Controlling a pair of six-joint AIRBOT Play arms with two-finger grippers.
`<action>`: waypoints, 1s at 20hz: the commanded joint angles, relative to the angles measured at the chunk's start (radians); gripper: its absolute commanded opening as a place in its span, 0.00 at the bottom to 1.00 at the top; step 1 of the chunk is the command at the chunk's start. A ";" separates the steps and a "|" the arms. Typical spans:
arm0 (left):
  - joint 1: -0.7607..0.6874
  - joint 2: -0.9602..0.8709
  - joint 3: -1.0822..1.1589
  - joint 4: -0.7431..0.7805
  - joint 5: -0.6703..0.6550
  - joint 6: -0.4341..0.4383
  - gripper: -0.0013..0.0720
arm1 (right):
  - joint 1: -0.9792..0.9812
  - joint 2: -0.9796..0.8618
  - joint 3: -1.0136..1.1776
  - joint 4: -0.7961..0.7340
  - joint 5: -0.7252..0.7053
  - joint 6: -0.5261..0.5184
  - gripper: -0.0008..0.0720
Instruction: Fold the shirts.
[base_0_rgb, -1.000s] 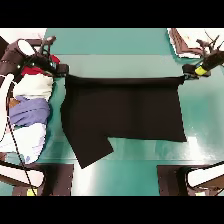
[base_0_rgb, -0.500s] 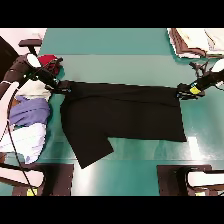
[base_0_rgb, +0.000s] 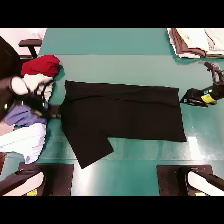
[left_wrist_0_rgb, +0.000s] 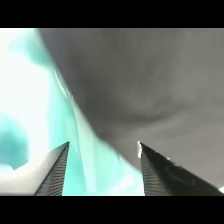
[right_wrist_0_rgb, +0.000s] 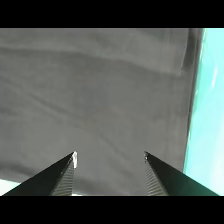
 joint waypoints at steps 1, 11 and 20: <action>0.000 0.126 -0.240 -0.079 0.043 -0.053 0.70 | -0.002 0.086 -0.070 0.008 -0.021 0.000 0.69; -0.001 0.127 -0.392 -0.362 0.213 0.055 0.70 | -0.002 0.111 -0.070 0.032 -0.016 0.001 0.69; -0.001 0.132 -0.337 -0.368 0.169 0.108 0.05 | -0.101 0.103 -0.072 -0.085 0.138 0.001 0.69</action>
